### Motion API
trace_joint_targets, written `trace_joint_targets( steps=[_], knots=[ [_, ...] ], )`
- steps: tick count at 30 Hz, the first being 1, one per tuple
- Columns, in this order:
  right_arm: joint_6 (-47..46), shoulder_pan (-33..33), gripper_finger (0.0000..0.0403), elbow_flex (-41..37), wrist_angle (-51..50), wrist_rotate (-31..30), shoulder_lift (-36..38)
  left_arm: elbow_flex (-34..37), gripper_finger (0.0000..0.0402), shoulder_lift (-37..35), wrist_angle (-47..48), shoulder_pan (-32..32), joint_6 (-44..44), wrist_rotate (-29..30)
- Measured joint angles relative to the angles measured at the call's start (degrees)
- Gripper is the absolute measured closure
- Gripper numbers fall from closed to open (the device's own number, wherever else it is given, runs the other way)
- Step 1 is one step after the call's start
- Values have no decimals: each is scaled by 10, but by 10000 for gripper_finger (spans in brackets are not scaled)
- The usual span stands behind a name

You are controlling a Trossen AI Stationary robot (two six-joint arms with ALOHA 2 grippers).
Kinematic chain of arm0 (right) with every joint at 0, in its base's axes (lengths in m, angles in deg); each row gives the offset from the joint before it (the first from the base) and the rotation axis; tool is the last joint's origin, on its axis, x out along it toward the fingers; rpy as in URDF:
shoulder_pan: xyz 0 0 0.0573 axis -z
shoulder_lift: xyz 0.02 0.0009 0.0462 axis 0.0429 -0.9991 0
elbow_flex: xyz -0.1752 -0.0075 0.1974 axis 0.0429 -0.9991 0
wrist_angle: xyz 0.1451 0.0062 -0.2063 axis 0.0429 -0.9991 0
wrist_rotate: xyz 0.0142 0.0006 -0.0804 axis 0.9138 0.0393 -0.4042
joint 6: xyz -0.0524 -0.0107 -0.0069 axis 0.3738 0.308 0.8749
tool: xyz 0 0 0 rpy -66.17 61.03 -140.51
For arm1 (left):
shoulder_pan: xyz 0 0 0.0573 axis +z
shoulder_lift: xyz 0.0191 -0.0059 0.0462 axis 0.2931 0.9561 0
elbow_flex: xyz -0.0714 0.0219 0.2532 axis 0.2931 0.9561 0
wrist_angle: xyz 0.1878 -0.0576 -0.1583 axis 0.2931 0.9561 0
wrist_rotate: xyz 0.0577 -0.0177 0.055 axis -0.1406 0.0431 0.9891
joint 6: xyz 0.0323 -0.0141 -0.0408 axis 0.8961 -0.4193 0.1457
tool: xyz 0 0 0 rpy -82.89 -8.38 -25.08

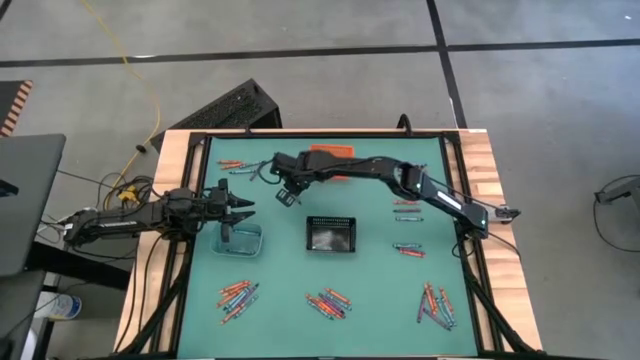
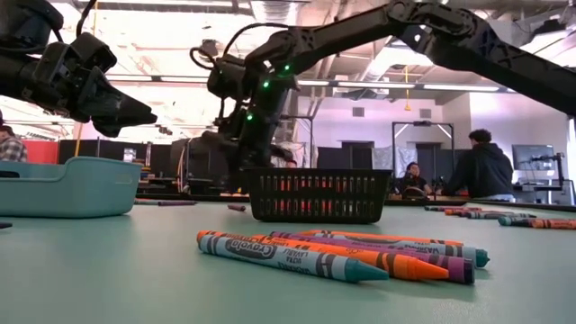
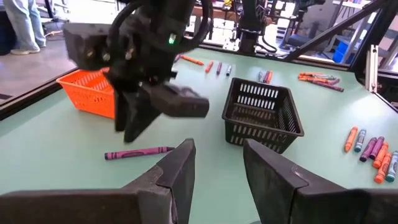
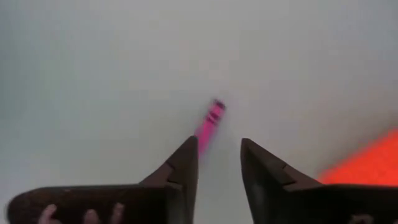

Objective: Sort crayons
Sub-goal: Put the violet crayon into the black bin

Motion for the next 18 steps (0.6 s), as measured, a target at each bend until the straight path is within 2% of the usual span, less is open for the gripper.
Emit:
trace_joint_targets(
  steps=[5, 9, 18],
  knots=[
    [3, -2, 230, 1, 4, -1, 0, 0, 276, 0, 0, 0, 0, 0],
    [5, -5, 210, 1, 9, -2, 1, 0, 276, 0, 0, 0, 0, 0],
    [0, -12, 213, 2, 14, -4, -30, 0, 276, 0, 0, 0, 0, 0]
  ],
)
